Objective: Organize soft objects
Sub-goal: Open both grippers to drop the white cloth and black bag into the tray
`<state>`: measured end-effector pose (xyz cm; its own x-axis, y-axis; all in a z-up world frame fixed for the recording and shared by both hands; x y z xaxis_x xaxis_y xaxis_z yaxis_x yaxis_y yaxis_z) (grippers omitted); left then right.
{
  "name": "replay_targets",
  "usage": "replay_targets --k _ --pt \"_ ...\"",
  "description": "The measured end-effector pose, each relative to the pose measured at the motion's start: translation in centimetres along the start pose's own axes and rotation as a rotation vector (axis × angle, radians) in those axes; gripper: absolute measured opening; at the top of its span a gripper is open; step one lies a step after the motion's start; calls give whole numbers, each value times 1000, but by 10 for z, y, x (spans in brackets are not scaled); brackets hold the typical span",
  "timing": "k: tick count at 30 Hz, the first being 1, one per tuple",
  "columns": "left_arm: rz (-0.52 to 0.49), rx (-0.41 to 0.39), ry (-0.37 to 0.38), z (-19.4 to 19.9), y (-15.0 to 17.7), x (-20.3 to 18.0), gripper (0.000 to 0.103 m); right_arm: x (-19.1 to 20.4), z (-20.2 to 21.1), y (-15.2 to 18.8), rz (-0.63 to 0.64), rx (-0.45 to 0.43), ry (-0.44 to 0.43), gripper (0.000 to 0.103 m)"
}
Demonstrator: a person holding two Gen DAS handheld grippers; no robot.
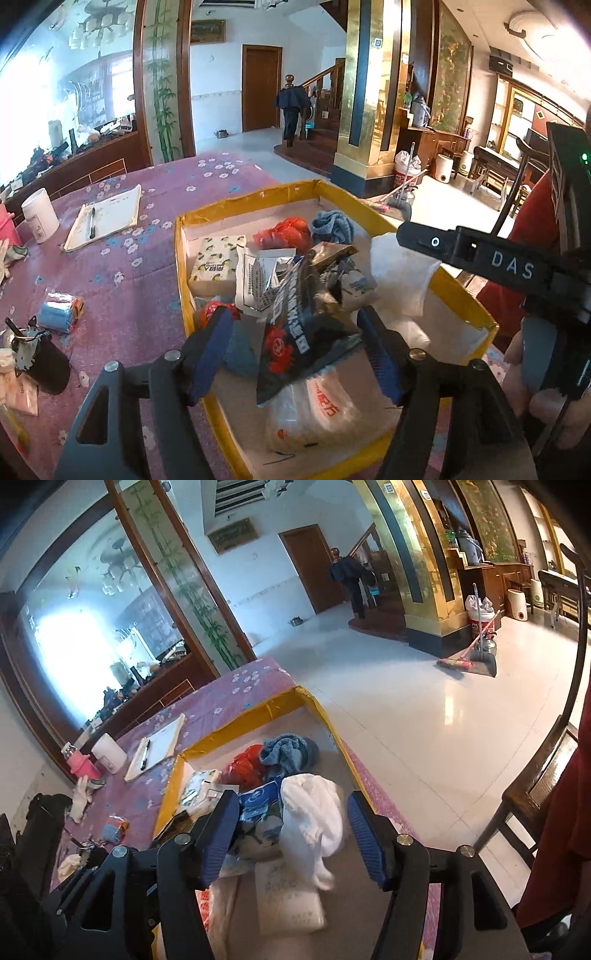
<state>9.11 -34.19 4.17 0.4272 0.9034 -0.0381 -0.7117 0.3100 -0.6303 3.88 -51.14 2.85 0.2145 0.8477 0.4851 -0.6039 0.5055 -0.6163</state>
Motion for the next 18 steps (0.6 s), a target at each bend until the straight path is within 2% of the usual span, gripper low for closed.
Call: replay_targets --k 6,14,18 --pt "-24 -11 -24 14 5 -5 70 8 17 9 5 -18 -15 67" --pt "-35 -25 -50 39 17 0 70 29 33 30 37 -26 -38 76" --pt "-39 -44 -55 56 31 6 74 42 34 41 61 -10 -46 77"
Point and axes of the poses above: each gripper's, at about its wrist camera, not at the fingertips, and z roughly against the way its jaws point, x to its left, y to its underside, the point moved 4 cm from there along -z, roughly the way its jaws point, and after that the axes turned 11 degrees about x, right-handed, at the moved point
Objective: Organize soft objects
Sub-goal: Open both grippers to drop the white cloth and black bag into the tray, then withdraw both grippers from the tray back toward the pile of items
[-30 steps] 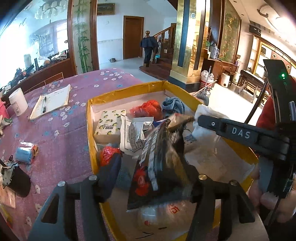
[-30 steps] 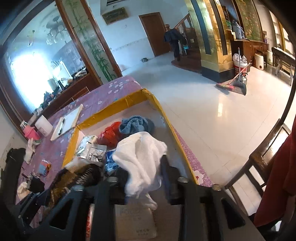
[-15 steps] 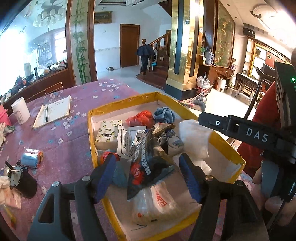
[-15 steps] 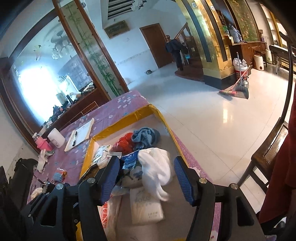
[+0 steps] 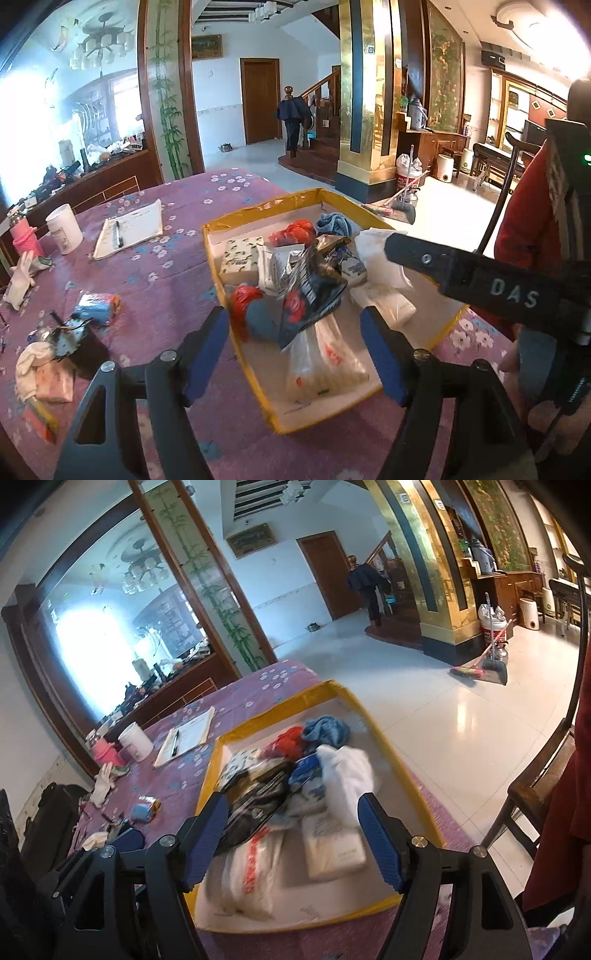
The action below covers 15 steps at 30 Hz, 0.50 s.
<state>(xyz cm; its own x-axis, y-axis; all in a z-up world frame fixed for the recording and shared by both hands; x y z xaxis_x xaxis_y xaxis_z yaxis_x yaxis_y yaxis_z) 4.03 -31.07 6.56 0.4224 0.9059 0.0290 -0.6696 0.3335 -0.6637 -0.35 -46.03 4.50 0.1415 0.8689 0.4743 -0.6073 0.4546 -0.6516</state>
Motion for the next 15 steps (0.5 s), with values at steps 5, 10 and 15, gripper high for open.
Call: replay_targets --k 5,10,15 --pt "14 -18 -4 18 15 17 75 27 -2 9 41 12 -6 77" --pt "82 -13 -3 33 36 53 75 64 -7 19 104 32 -15 78" --pt "174 3 -18 44 65 101 75 105 -23 35 184 84 -40 80"
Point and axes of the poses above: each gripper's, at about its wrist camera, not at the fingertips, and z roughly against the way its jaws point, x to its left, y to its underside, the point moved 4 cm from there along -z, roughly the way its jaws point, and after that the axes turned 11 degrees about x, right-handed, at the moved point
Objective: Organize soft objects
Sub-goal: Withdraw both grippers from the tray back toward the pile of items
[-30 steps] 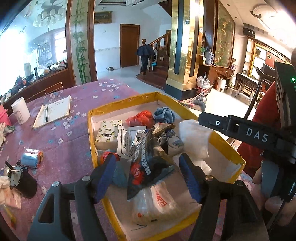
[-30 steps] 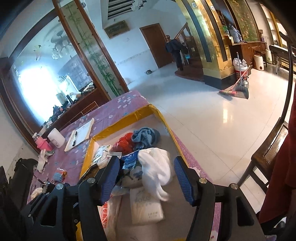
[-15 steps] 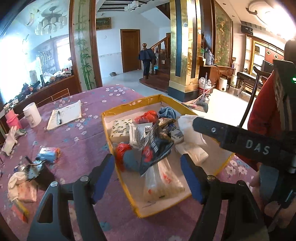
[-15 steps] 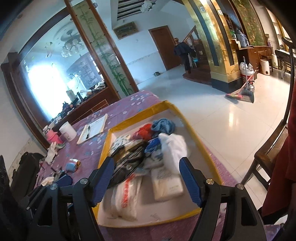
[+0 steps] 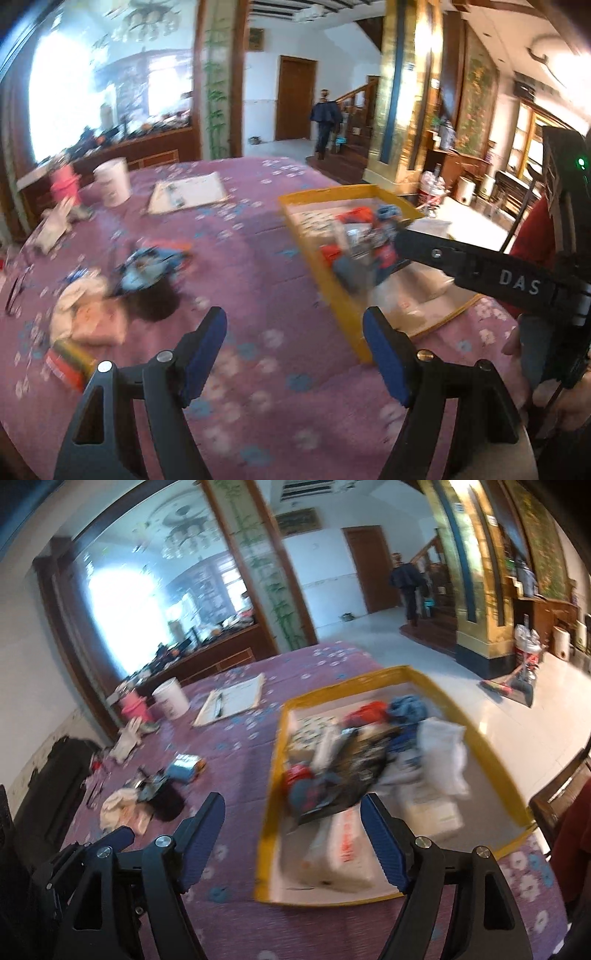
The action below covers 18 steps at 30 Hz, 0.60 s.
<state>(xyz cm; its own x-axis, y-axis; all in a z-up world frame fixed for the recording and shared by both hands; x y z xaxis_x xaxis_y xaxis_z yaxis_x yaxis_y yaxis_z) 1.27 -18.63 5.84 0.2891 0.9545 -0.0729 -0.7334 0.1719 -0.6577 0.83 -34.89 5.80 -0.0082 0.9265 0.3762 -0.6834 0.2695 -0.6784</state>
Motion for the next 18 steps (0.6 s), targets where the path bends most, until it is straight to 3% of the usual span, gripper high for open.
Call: replay_targets --k 7,9,14,18 --pt "187 25 -72 16 37 98 75 55 -40 17 109 104 -59 80" --pt "244 18 -103 25 47 129 75 75 -55 23 139 151 -102 80" --pt "427 22 -261 42 77 223 75 136 -88 37 239 267 -254 80" --pt "568 62 -291 39 95 274 76 196 -112 45 337 337 -359 80"
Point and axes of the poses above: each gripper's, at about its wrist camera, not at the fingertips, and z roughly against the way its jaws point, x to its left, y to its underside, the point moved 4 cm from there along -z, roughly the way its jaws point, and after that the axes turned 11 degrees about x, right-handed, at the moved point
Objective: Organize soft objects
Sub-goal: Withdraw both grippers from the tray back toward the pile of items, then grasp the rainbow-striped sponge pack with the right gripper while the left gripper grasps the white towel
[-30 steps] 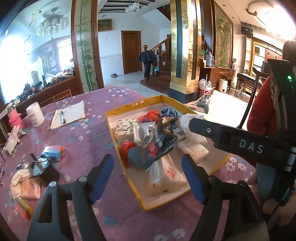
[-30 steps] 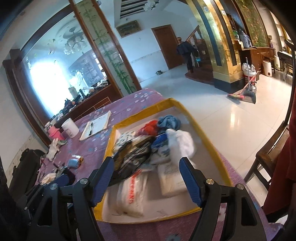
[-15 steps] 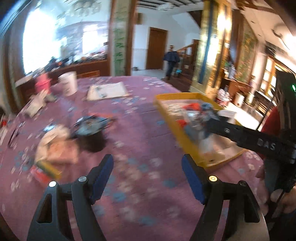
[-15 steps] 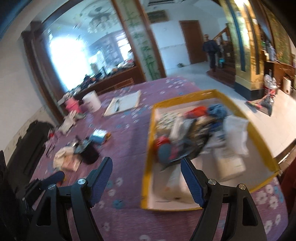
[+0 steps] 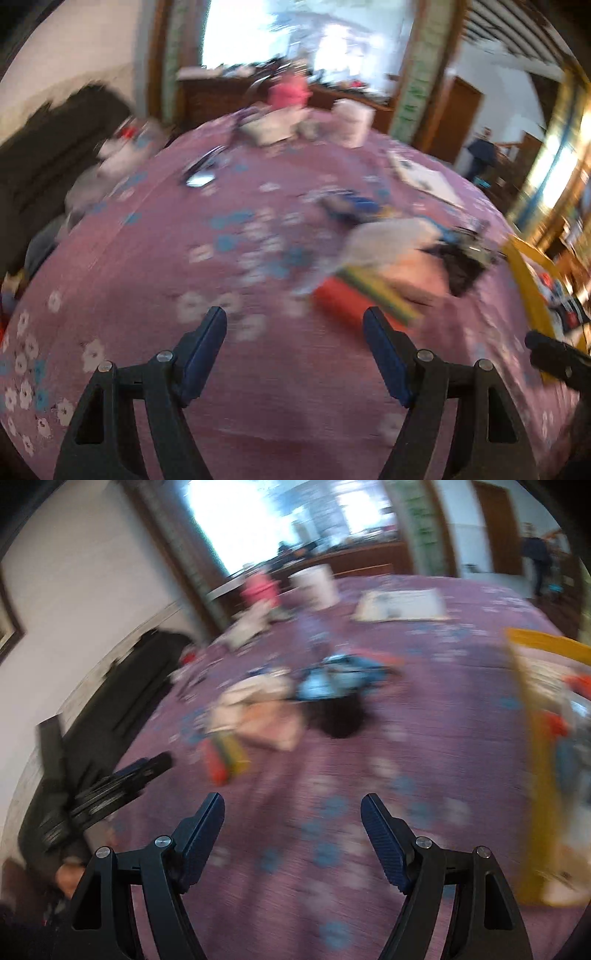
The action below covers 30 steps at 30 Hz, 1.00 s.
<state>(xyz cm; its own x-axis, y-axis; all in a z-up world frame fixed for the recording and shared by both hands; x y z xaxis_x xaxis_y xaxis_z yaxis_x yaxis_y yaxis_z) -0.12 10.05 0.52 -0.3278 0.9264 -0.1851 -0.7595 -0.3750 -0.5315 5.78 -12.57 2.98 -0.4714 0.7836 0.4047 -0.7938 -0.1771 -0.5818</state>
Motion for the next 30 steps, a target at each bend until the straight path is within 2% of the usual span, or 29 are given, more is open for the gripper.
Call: replay_targets --k 1,3,7,13,16,18,20,22,24,25,27,30 --pt "40 9 -25 -4 -2 11 76 9 -11 -6 21 18 -13 81" --pt "86 4 -13 -4 -3 21 76 22 -32 -18 53 42 -16 81" --pt "109 -36 -56 0 -4 25 76 31 -71 -38 45 97 -39 81" --pt "156 -52 -40 4 -4 34 76 44 -104 -54 63 137 -31 81" --pt "177 -57 -30 4 -4 38 76 59 -112 -60 150 170 7 81" --pt "185 -53 -23 4 -4 40 76 65 -119 -59 220 187 79 81" --pt "189 -50 -16 3 -4 41 76 70 -131 -60 269 219 95 81" --pt "187 -48 -12 2 -5 40 76 74 -135 -56 314 207 124 80" --pt "184 -45 -12 1 -5 40 76 80 -134 -49 364 191 172 63" --pt "182 -42 -11 1 -5 39 76 81 -132 -47 371 188 192 46" --pt "176 -38 -8 0 -4 38 76 78 -123 -37 341 204 127 44" --pt "164 -35 -6 -1 -5 36 76 71 -103 -16 331 211 83 44"
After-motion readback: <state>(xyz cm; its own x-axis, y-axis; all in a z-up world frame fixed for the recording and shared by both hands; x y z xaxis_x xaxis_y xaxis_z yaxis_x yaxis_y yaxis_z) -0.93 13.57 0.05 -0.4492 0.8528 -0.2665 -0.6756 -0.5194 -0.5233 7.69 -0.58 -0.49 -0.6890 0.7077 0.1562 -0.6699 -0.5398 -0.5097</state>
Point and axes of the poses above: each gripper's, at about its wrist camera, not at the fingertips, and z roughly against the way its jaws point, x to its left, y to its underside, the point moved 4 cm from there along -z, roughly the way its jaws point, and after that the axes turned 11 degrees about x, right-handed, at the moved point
